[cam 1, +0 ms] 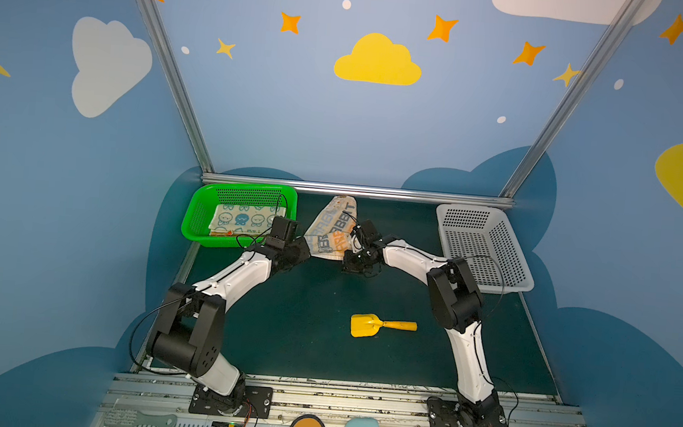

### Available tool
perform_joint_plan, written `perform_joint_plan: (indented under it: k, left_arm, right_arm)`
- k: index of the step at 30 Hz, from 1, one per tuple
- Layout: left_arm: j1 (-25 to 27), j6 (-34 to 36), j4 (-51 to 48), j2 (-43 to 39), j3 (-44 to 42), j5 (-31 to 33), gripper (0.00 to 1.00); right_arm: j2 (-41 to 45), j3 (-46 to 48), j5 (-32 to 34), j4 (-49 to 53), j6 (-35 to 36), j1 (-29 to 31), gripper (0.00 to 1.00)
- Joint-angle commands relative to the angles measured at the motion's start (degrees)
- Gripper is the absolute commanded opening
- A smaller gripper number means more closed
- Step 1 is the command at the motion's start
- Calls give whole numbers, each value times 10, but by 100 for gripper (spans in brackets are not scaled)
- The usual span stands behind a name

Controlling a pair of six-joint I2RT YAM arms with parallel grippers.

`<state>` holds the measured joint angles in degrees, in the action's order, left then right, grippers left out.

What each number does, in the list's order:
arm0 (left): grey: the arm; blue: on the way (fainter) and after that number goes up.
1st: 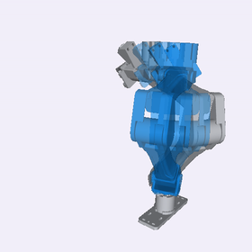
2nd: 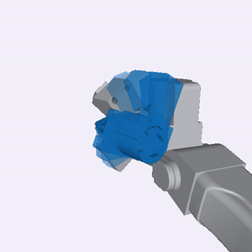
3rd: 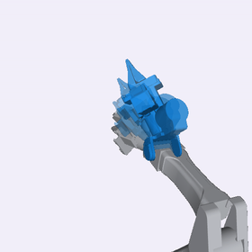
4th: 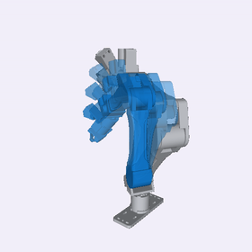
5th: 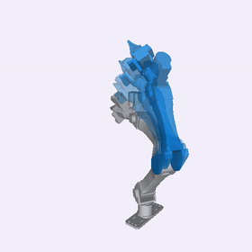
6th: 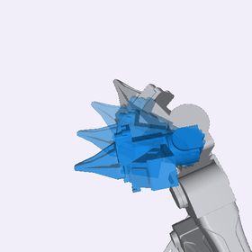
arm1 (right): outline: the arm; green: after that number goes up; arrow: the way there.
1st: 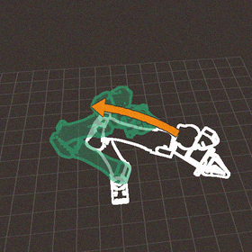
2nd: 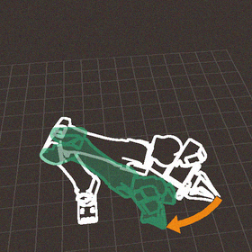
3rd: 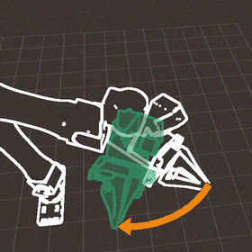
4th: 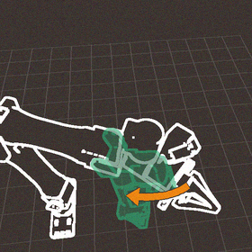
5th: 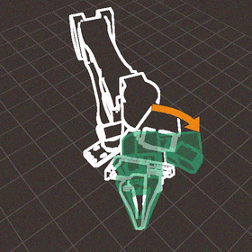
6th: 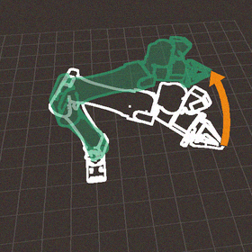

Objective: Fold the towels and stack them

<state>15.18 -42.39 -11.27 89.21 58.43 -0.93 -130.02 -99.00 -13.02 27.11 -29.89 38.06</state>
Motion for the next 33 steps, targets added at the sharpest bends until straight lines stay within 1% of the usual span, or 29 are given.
perform_joint_plan:
  k: [1,2,6,11,12,14,15,17,19,21,22,23,27,28,29,31,33]
  left_arm:
    - [-8,11,-17,-19,10,0,3]
    - [-9,11,-15,-20,7,0,3]
    - [-10,11,-8,-20,-1,-9,3]
    - [-10,11,-2,-18,-14,-20,3]
    - [-10,11,-2,-19,-18,-20,3]
    - [-10,13,0,-21,-28,-21,3]
    - [-10,14,1,-22,-33,-22,3]
    - [-9,13,3,-24,-45,-25,3]
    - [-9,13,8,-28,-59,-26,3]
    - [-9,13,13,-30,-73,-26,3]
    - [-9,12,15,-29,-76,-27,3]
    - [-8,12,16,-26,-78,-29,3]
    - [2,9,26,-10,-63,-52,3]
    - [9,10,24,-4,-54,-54,3]
    - [16,13,22,2,-43,-54,3]
    - [38,23,15,25,-12,-50,3]
    - [56,24,15,56,19,-59,3]
  right_arm:
    - [-3,-17,79,54,7,-12,3]
    - [3,-17,95,68,15,-15,0]
    - [28,-11,181,116,53,-23,0]
    - [46,-14,329,194,85,-21,0]
    - [49,-11,353,204,87,-21,2]
    - [56,-1,385,218,94,-22,11]
    - [61,5,391,222,95,-23,16]
    - [72,18,401,227,92,-25,24]
    - [81,29,394,231,86,-26,34]
    - [95,47,371,218,94,-26,40]
    - [101,57,370,210,98,-23,46]
    - [104,62,365,209,99,-23,48]
    - [114,69,336,218,88,-33,52]
    - [124,75,319,216,80,-41,56]
    - [133,85,291,209,73,-53,59]
    - [161,114,195,172,53,-96,64]
    - [173,136,97,133,32,-143,67]
